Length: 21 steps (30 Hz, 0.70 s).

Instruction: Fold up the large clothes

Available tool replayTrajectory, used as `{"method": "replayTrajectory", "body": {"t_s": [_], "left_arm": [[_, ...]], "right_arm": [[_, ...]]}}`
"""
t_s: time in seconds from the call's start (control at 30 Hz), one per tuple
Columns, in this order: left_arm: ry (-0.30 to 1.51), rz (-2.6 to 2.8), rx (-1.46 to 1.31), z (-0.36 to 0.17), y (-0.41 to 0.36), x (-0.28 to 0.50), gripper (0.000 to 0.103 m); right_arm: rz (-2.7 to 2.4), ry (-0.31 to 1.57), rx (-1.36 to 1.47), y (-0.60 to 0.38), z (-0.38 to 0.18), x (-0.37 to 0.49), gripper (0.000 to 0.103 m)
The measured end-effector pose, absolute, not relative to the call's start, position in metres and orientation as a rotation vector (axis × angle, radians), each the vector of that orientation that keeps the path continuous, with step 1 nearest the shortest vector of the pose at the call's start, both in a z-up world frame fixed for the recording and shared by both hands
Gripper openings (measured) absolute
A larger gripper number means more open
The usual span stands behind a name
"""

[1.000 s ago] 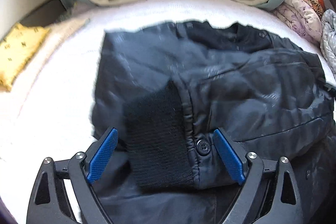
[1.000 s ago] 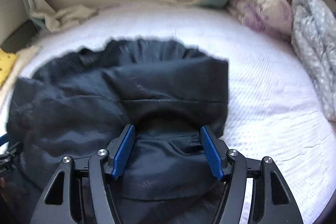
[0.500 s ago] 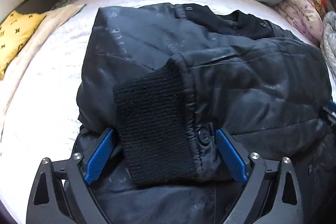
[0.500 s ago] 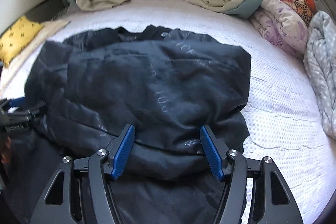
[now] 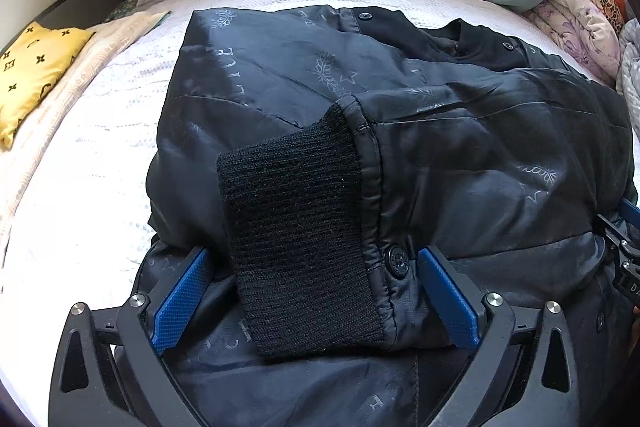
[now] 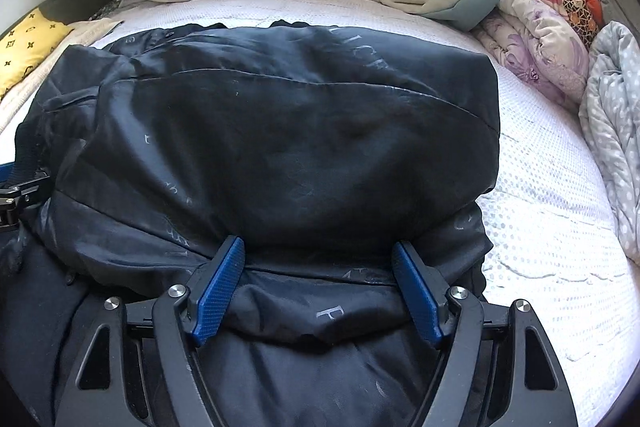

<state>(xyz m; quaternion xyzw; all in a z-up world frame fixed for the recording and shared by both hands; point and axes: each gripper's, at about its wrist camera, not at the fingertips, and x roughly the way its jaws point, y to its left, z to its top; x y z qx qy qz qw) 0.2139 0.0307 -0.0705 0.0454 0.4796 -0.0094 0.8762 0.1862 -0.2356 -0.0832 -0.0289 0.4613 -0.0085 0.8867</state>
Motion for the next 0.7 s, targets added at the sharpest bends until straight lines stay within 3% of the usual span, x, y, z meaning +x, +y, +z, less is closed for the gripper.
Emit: {"method": "replayTrajectory", "body": {"t_s": [0.7], "left_arm": [[1.060,-0.097,-0.037,-0.065,0.051,0.216,0.103]], "right_arm": [[-0.012,0.941,-0.033,-0.241,-0.082,0.181,0.077]]}}
